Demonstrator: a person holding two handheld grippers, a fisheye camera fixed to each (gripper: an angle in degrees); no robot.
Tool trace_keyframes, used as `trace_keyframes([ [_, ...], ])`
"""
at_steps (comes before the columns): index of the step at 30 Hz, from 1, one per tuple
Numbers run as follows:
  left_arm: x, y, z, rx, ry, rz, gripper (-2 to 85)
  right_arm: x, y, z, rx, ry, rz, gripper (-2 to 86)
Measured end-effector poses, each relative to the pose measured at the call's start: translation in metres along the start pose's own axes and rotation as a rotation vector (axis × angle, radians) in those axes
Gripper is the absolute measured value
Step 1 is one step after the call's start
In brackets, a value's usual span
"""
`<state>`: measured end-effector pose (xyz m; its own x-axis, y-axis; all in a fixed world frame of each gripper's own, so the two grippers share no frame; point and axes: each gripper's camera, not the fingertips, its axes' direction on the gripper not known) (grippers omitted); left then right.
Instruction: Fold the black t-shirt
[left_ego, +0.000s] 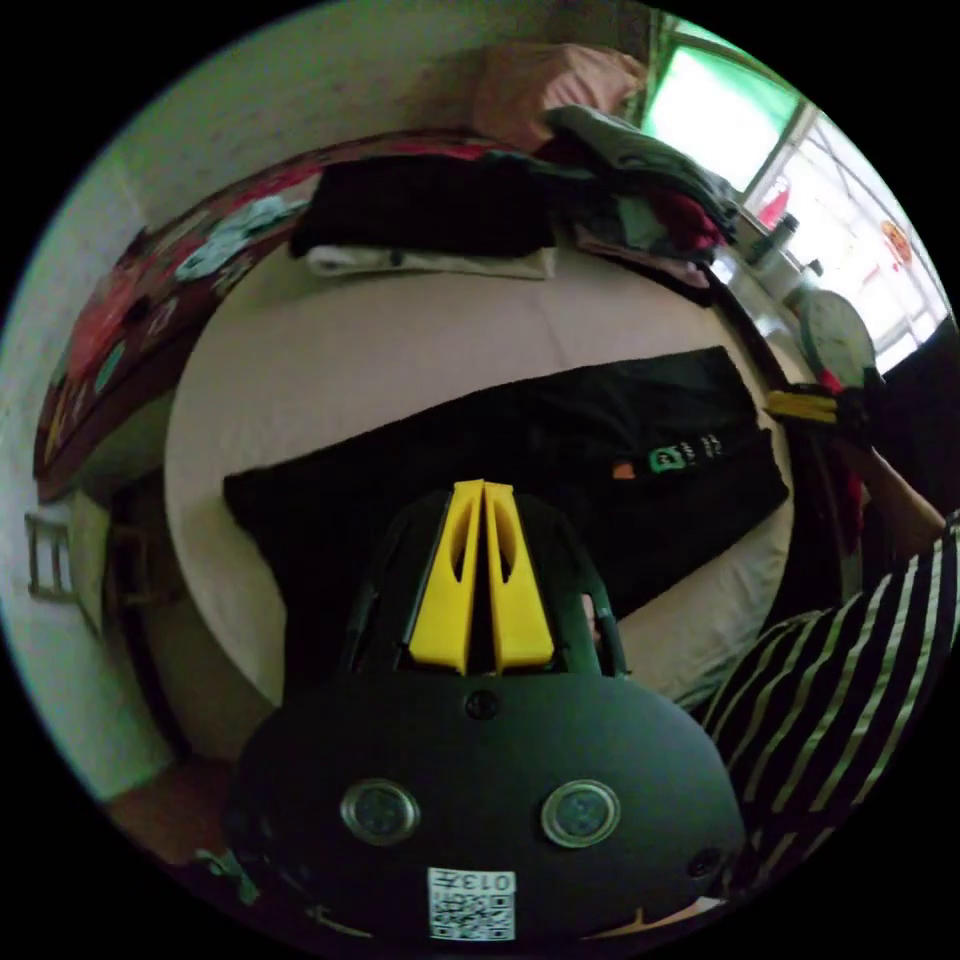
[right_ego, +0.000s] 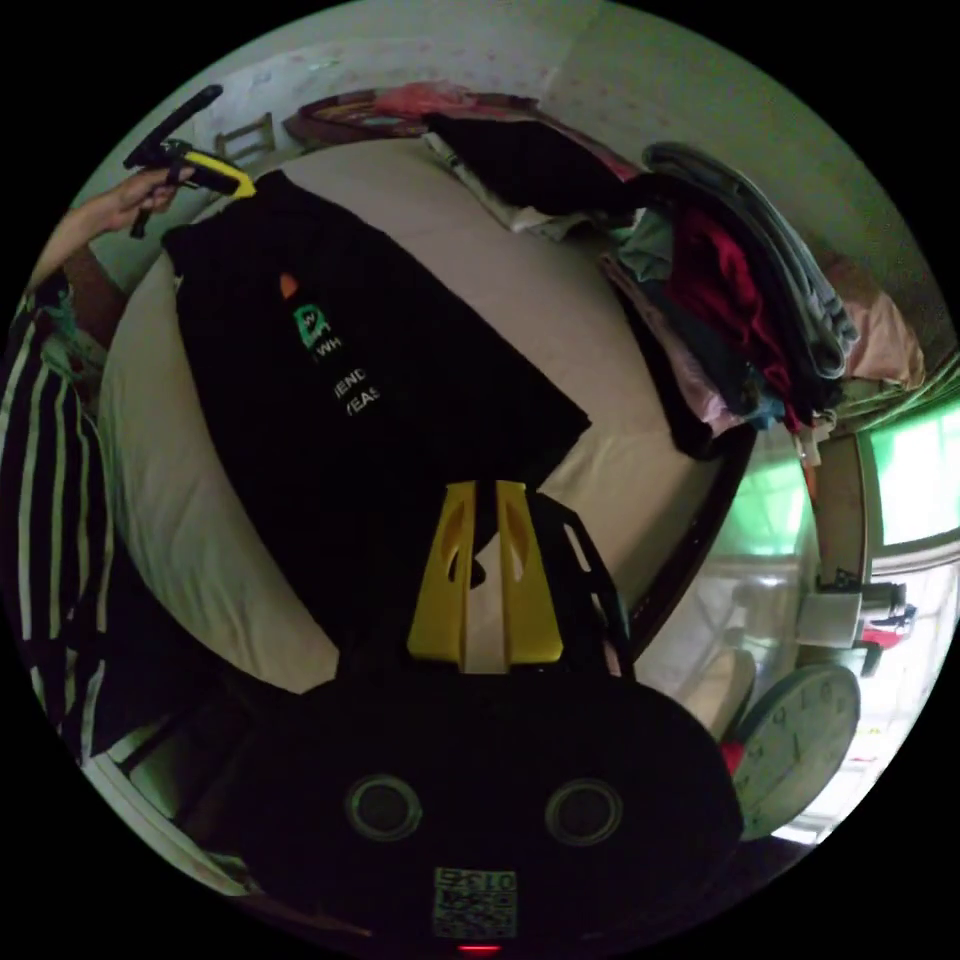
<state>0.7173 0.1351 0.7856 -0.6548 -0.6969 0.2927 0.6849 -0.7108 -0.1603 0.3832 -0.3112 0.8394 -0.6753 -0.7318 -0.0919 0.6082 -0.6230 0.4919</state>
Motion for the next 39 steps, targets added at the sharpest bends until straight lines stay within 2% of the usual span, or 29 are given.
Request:
trace_keyframes([
  [3, -0.017, 0.041, -0.005, 0.000, -0.105, -0.114, -0.3, 0.004, -0.018, -0.012, 0.028, -0.022, 0.172, 6.8],
  [7, -0.032, 0.087, 0.009, -0.091, -0.243, -0.151, -0.2, -0.016, -0.063, -0.029, 0.152, -0.131, 0.208, 4.1],
  [9, -0.042, 0.104, 0.024, -0.194, -0.198, -0.165, -0.2, -0.048, -0.112, -0.035, 0.230, -0.219, 0.108, 2.9],
  [10, -0.046, 0.116, 0.019, -0.104, -0.204, -0.175, -0.3, -0.057, -0.126, -0.034, 0.236, -0.233, 0.084, 2.6],
  [12, -0.055, 0.129, 0.015, -0.116, -0.166, -0.227, -0.3, -0.089, -0.182, -0.034, 0.255, -0.295, 0.005, 1.5],
  [15, -0.063, 0.157, -0.006, 0.018, -0.236, -0.262, -0.3, -0.130, -0.255, -0.039, 0.275, -0.385, -0.125, 0.7],
  [17, -0.070, 0.172, -0.008, 0.028, -0.260, -0.260, -0.3, -0.154, -0.296, -0.039, 0.278, -0.421, -0.212, 0.5],
  [20, -0.088, 0.195, 0.001, -0.016, -0.272, -0.271, -0.4, -0.189, -0.363, -0.031, 0.250, -0.449, -0.287, 0.3],
  [23, -0.101, 0.214, 0.018, -0.110, -0.209, -0.247, -0.4, -0.220, -0.427, -0.018, 0.198, -0.466, -0.311, 0.2],
  [24, -0.103, 0.224, 0.018, -0.071, -0.214, -0.237, -0.4, -0.231, -0.450, -0.013, 0.192, -0.466, -0.323, 0.2],
  [28, -0.115, 0.249, 0.024, -0.023, -0.174, -0.241, -0.3, -0.263, -0.502, 0.003, 0.146, -0.487, -0.411, 0.3],
  [30, -0.122, 0.258, 0.027, -0.014, -0.141, -0.259, -0.1, -0.281, -0.526, 0.018, 0.063, -0.424, -0.466, 0.4],
  [33, -0.131, 0.271, 0.030, -0.014, -0.100, -0.257, 0.4, -0.280, -0.547, 0.020, 0.040, -0.452, -0.441, 0.8],
  [35, -0.137, 0.280, 0.026, 0.007, -0.071, -0.270, 1.1, -0.274, -0.553, 0.008, 0.095, -0.480, -0.438, 1.8],
  [37, -0.144, 0.302, 0.011, 0.115, -0.128, -0.331, 4.4, -0.268, -0.557, -0.004, 0.162, -0.465, -0.454, 5.1],
  [39, -0.150, 0.316, 0.007, 0.147, -0.163, -0.374, 8.3, -0.266, -0.567, -0.011, 0.194, -0.479, -0.502, 7.8],
])
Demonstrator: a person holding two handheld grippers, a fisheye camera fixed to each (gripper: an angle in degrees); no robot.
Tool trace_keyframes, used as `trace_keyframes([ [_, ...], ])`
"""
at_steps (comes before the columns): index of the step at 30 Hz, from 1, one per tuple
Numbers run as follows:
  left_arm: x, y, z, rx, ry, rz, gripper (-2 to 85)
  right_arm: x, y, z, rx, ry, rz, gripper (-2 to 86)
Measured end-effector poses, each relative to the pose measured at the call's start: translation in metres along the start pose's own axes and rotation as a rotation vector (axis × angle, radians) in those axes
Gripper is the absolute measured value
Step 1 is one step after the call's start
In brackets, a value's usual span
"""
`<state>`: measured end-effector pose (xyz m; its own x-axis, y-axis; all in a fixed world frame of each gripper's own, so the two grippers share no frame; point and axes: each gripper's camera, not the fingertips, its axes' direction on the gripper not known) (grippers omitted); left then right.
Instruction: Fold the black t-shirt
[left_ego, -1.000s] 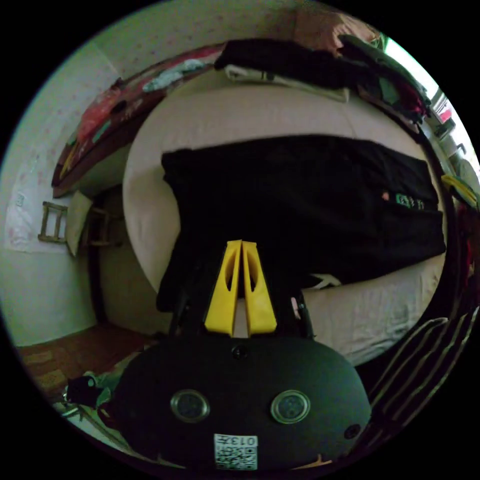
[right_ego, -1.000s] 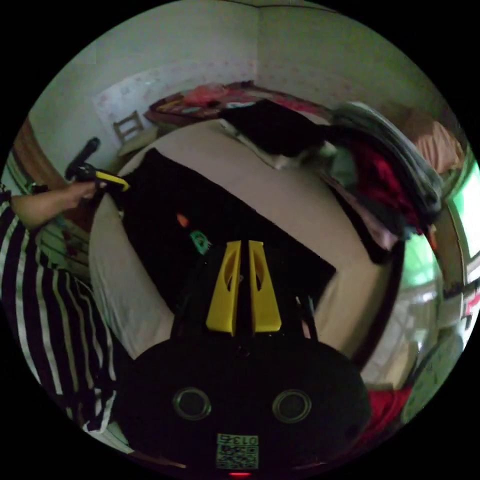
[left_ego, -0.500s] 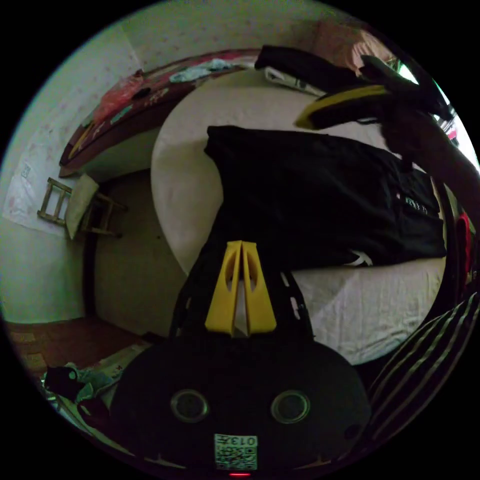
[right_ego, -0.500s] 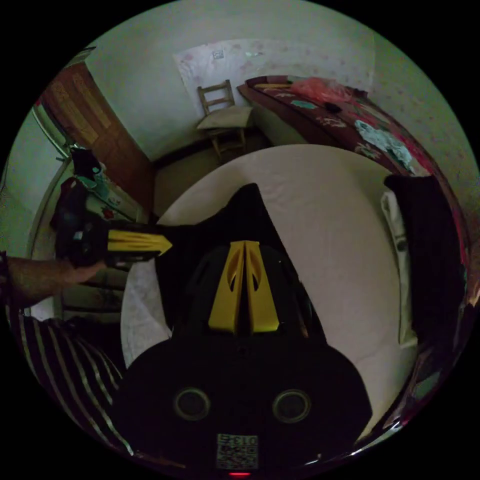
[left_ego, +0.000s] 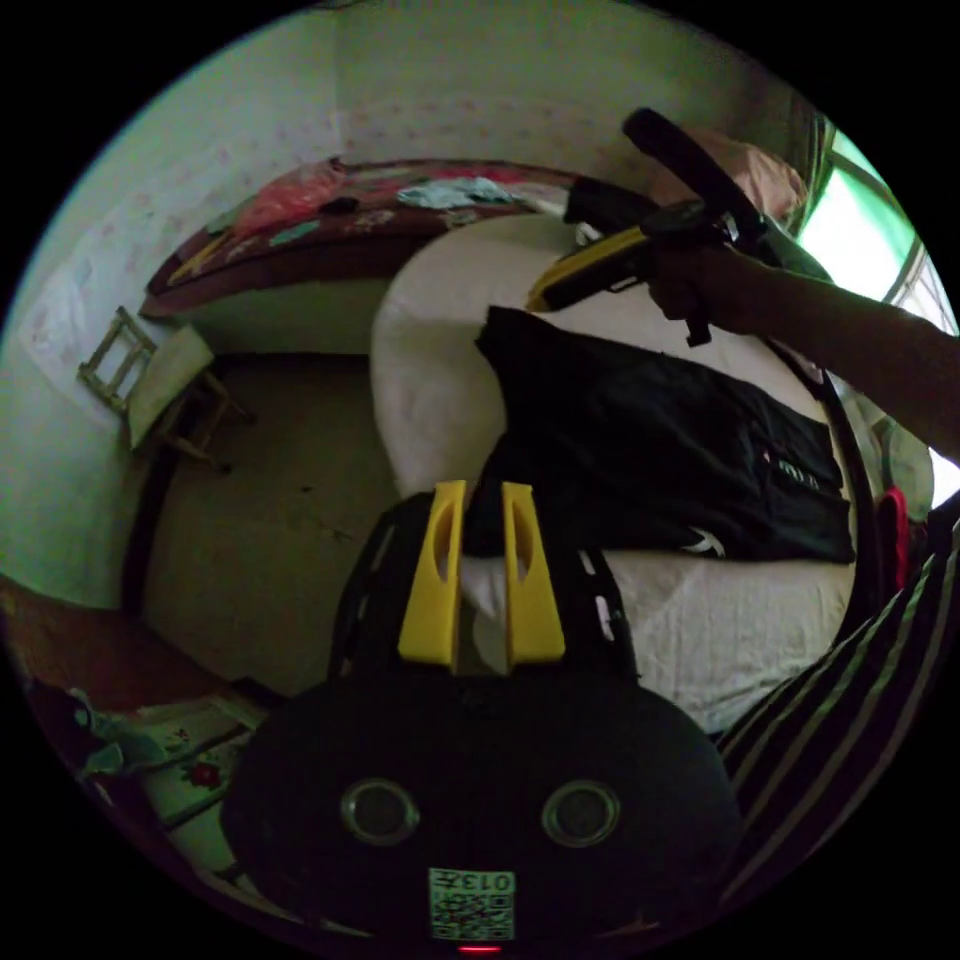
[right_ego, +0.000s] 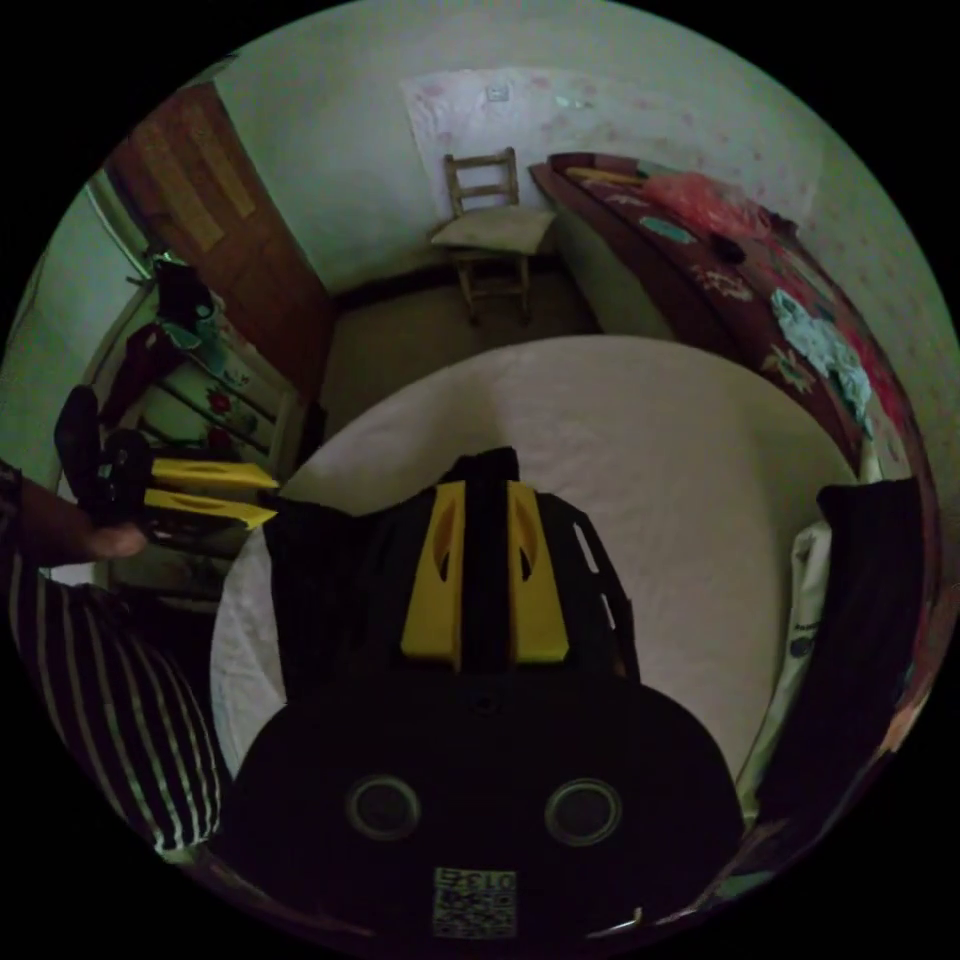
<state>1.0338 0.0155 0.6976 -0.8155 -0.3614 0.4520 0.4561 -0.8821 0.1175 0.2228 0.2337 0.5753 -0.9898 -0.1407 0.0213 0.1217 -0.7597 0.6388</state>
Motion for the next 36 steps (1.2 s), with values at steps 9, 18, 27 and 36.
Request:
trace_keyframes([
  [9, -0.008, 0.022, 0.028, -0.134, 0.123, 0.013, 9.9, 0.010, -0.035, 0.031, -0.202, -0.065, -0.087, 9.4],
  [18, 0.023, 0.024, 0.031, -0.179, 0.109, 0.093, 3.7, -0.012, -0.014, 0.010, -0.235, 0.035, -0.172, 2.6],
  [27, 0.084, 0.013, -0.043, 0.022, 0.394, 0.219, 1.8, -0.014, 0.088, -0.103, 0.020, 0.091, -0.131, 1.6],
  [36, 0.265, 0.001, -0.072, 0.063, 0.593, 0.522, 1.4, -0.014, 0.310, -0.235, 0.175, 0.205, -0.010, 1.6],
])
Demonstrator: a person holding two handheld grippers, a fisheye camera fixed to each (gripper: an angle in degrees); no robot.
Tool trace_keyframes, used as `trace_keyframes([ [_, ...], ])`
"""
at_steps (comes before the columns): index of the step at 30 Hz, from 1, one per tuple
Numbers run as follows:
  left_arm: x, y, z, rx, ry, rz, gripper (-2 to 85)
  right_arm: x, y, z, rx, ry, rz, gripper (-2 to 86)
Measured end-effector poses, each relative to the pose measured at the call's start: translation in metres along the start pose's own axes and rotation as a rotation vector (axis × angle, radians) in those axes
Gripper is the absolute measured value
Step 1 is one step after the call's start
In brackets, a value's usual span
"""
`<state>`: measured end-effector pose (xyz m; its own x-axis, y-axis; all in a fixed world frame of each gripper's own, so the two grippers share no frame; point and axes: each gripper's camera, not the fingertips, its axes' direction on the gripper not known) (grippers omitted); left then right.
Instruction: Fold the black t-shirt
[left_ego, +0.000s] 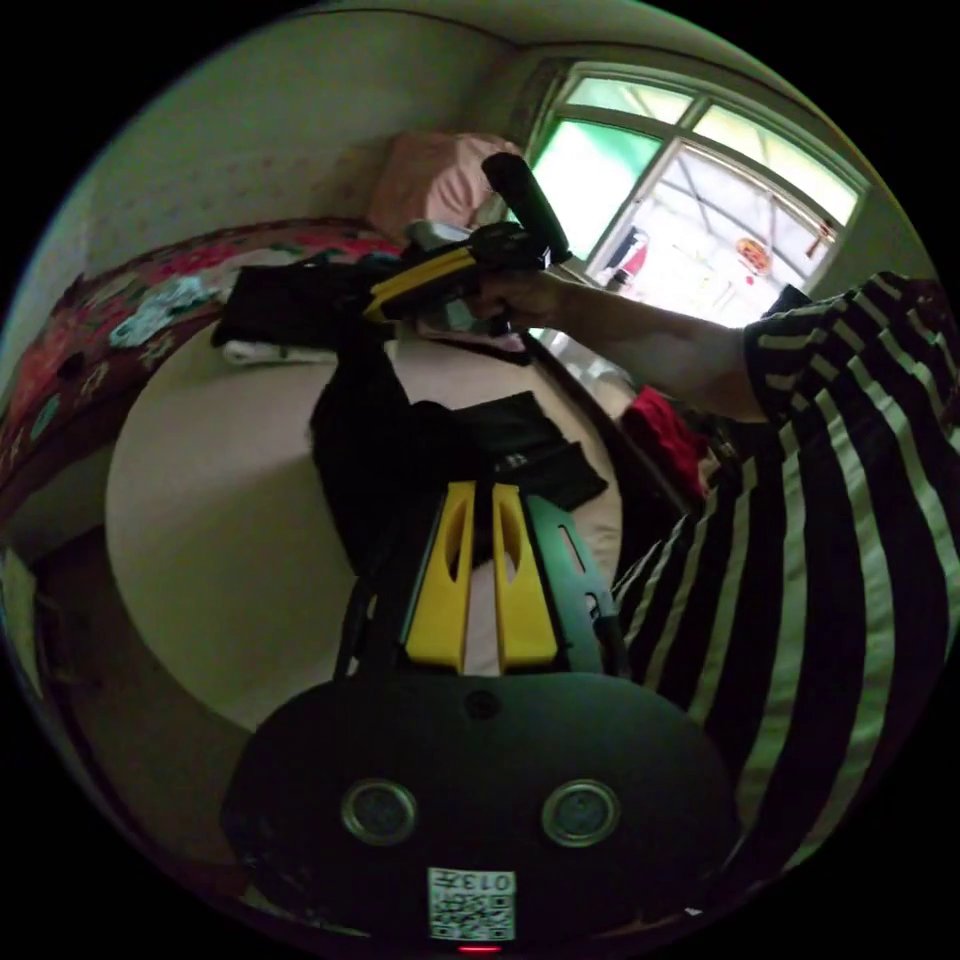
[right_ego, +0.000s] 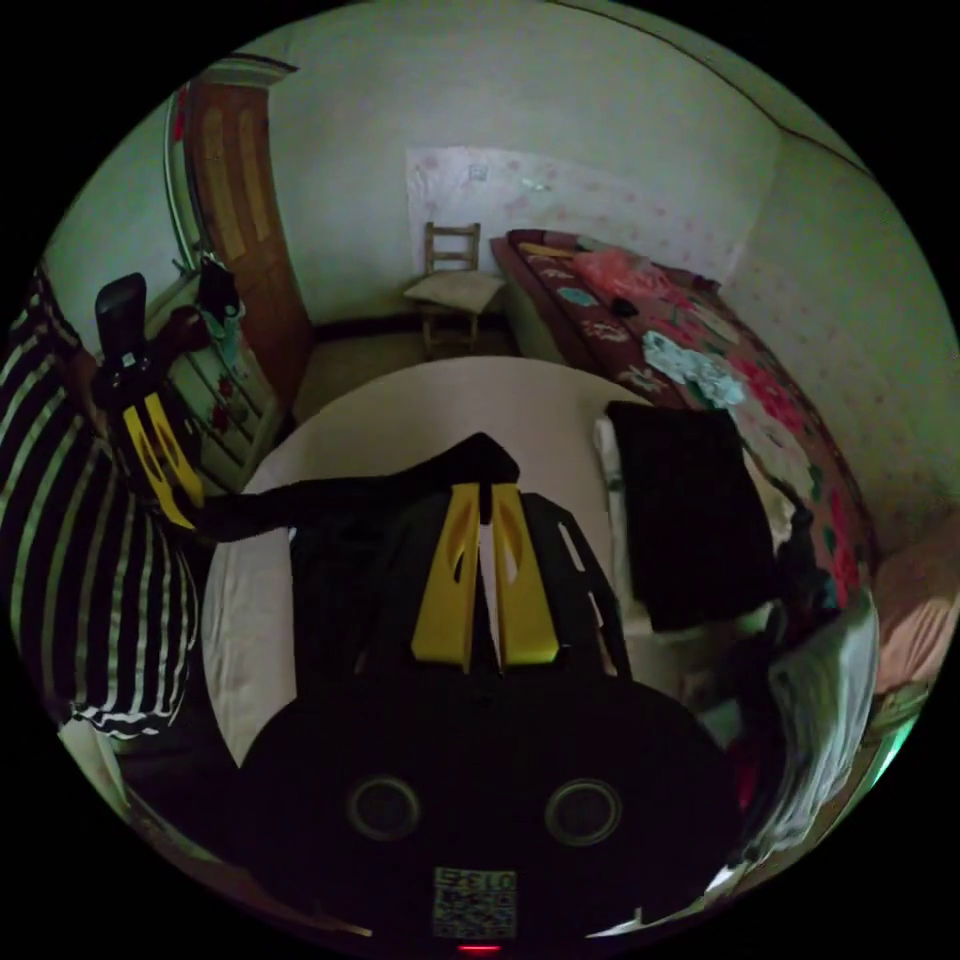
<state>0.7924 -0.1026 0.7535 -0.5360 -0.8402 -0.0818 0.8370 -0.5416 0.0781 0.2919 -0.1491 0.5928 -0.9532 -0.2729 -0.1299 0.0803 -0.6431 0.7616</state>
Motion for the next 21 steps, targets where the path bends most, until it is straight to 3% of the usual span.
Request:
trace_keyframes([
  [7, 0.106, -0.077, 0.121, -0.090, 0.146, 0.192, 1.3, 0.011, 0.169, -0.071, -0.025, 0.102, 0.154, 1.4],
  [12, 0.164, -0.116, 0.205, -0.200, 0.133, 0.273, 1.3, 0.016, 0.287, -0.076, -0.135, 0.127, 0.293, 1.4],
  [21, 0.242, -0.166, 0.290, -0.275, 0.134, 0.321, 1.3, 0.015, 0.394, -0.095, -0.102, 0.161, 0.347, 1.6],
])
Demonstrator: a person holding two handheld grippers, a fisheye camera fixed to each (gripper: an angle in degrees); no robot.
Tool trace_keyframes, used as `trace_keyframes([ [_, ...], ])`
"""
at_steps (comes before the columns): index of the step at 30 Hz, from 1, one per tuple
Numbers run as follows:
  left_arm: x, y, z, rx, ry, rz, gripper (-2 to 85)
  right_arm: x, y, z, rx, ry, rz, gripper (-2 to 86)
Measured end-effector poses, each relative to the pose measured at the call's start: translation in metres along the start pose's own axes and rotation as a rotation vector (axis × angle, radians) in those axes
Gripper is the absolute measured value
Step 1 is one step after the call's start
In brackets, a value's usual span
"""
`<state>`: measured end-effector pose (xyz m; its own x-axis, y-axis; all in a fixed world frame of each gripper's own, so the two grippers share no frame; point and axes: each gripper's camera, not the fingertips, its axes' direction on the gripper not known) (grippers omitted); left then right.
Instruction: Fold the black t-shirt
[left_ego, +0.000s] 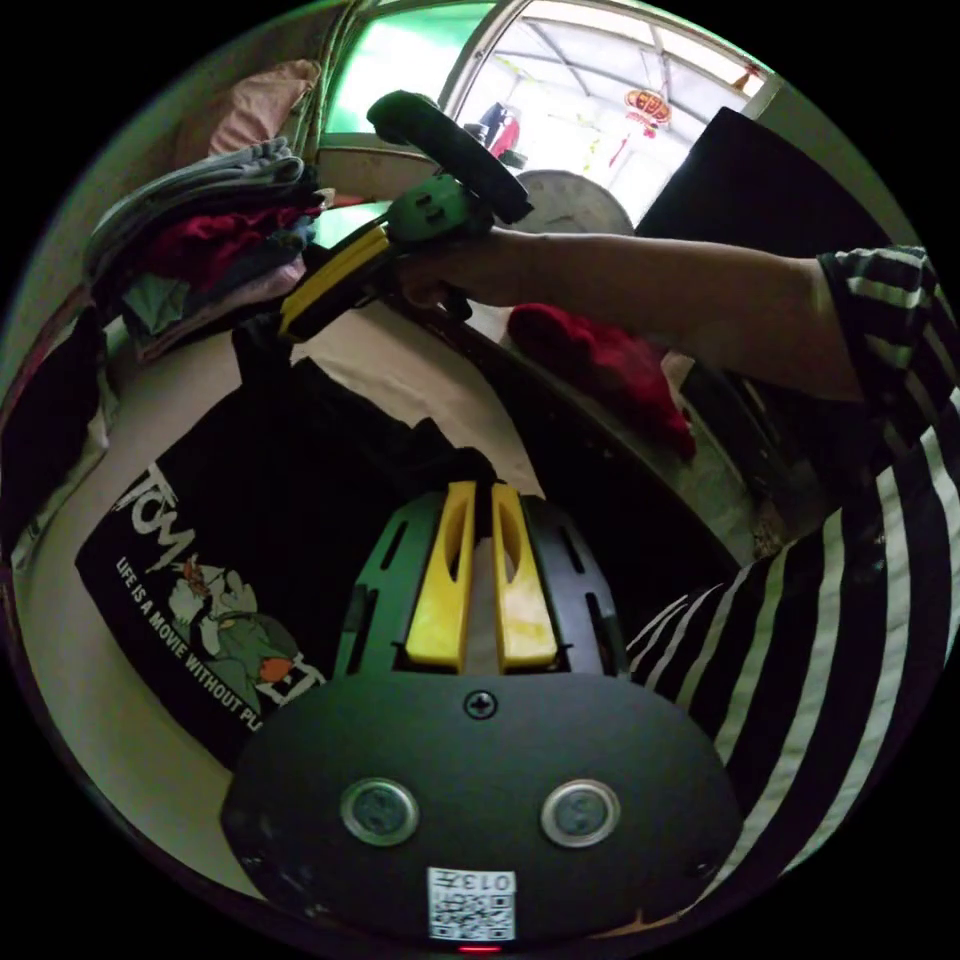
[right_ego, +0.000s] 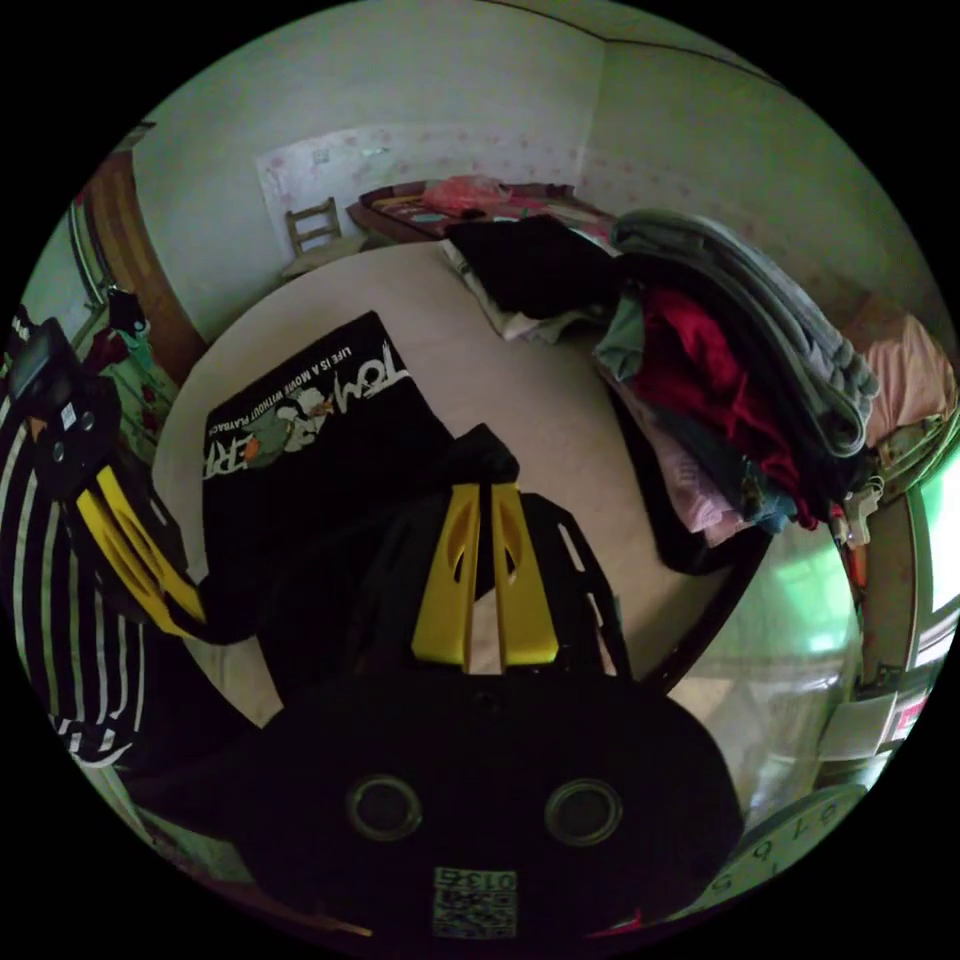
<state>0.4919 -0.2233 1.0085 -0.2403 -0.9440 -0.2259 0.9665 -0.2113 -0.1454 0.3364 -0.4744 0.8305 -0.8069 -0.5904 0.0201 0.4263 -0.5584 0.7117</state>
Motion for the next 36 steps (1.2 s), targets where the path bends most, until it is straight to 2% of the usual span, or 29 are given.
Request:
trace_keyframes([
  [7, 0.006, -0.053, 0.066, -0.134, -0.034, -0.022, 1.5, 0.029, 0.051, 0.020, -0.083, -0.022, 0.082, 1.5],
  [11, 0.023, -0.077, 0.070, -0.116, -0.055, 0.022, 2.0, 0.043, 0.075, 0.015, -0.042, -0.016, 0.122, 1.3],
  [14, 0.028, -0.094, 0.081, -0.139, -0.070, 0.014, 2.9, 0.051, 0.090, 0.019, -0.098, 0.039, 0.137, 1.3],
  [17, 0.030, -0.113, 0.099, -0.215, -0.055, 0.000, 6.2, 0.066, 0.105, 0.010, -0.129, 0.057, 0.224, 2.7],
  [18, 0.035, -0.121, 0.104, -0.249, -0.023, 0.025, 9.8, 0.072, 0.111, 0.001, -0.099, 0.072, 0.272, 3.4],
  [21, 0.055, -0.135, 0.096, -0.224, 0.021, 0.104, 14.8, 0.072, 0.122, -0.017, -0.077, 0.039, 0.335, 5.7],
  [24, 0.060, -0.132, 0.062, -0.095, 0.059, 0.110, 10.7, 0.052, 0.130, -0.022, -0.094, -0.027, 0.322, 7.2],
  [26, 0.047, -0.122, 0.033, 0.029, 0.015, 0.014, 9.4, 0.033, 0.134, -0.020, -0.086, -0.094, 0.307, 7.4],
  [29, 0.005, -0.096, -0.007, 0.135, -0.211, -0.263, 9.5, -0.009, 0.137, -0.007, -0.110, -0.106, 0.236, 7.3],
  [31, -0.024, -0.081, -0.024, 0.119, -0.400, -0.403, 9.7, -0.031, 0.137, 0.005, -0.134, -0.119, 0.185, 6.7],
  [33, -0.038, -0.075, -0.024, 0.077, -0.503, -0.448, 9.6, -0.050, 0.141, 0.026, -0.205, -0.049, 0.122, 5.2],
  [35, -0.049, -0.074, -0.015, 0.013, -0.524, -0.453, 9.5, -0.054, 0.148, 0.044, -0.298, 0.008, 0.094, 4.0],
  [36, -0.055, -0.074, -0.007, -0.042, -0.540, -0.470, 9.5, -0.053, 0.154, 0.042, -0.244, 0.011, 0.086, 2.9],
])
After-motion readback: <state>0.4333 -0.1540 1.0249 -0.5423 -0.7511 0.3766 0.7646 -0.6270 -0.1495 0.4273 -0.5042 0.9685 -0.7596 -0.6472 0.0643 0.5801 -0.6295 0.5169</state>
